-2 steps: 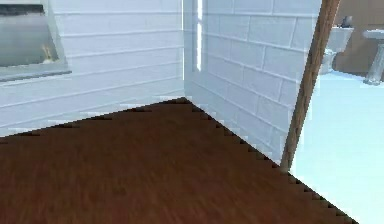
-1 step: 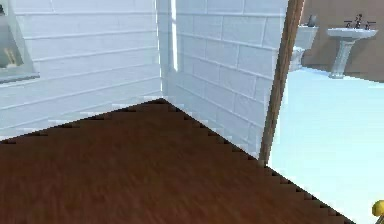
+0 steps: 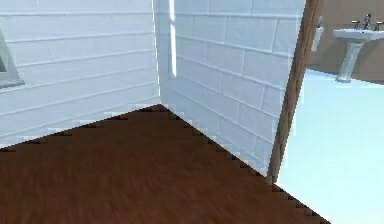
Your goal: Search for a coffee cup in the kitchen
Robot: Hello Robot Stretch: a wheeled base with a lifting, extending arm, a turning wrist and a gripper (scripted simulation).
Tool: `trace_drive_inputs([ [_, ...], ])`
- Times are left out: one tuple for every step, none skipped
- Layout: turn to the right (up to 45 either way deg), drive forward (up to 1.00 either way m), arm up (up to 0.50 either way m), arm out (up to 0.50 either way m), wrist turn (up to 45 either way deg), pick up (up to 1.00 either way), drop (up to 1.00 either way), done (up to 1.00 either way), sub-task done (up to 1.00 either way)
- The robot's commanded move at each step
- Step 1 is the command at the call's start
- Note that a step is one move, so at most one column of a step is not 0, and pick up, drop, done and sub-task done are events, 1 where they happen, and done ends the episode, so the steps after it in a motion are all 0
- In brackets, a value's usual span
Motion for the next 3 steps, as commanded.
trace_drive_inputs([
  [24.0, 0.0, 0.0, 0.0, 0.0, 0.0, 0.0, 0.0, 0.0],
  [0.0, 0.15, 0.0, 0.0, 0.0, 0.0, 0.0, 0.0, 0.0],
  [0.0, 0.25, 0.0, 0.0, 0.0, 0.0, 0.0, 0.0, 0.0],
])
